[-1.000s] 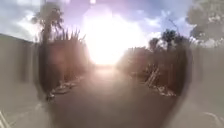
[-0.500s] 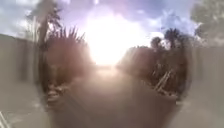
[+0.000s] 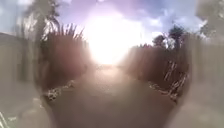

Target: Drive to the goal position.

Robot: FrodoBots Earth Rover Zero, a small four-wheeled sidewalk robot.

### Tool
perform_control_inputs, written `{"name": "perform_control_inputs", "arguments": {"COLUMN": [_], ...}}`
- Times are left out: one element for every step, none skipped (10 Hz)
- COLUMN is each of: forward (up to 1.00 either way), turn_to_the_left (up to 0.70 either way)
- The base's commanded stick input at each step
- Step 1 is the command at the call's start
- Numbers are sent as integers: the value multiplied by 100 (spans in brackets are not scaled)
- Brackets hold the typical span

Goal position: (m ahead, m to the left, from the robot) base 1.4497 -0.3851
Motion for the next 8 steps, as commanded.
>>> {"name": "perform_control_inputs", "arguments": {"forward": [100, 100, 100, 100, 100, 100, 100, 100], "turn_to_the_left": [0, 0, 0, 0, 0, 0, 0, 0]}}
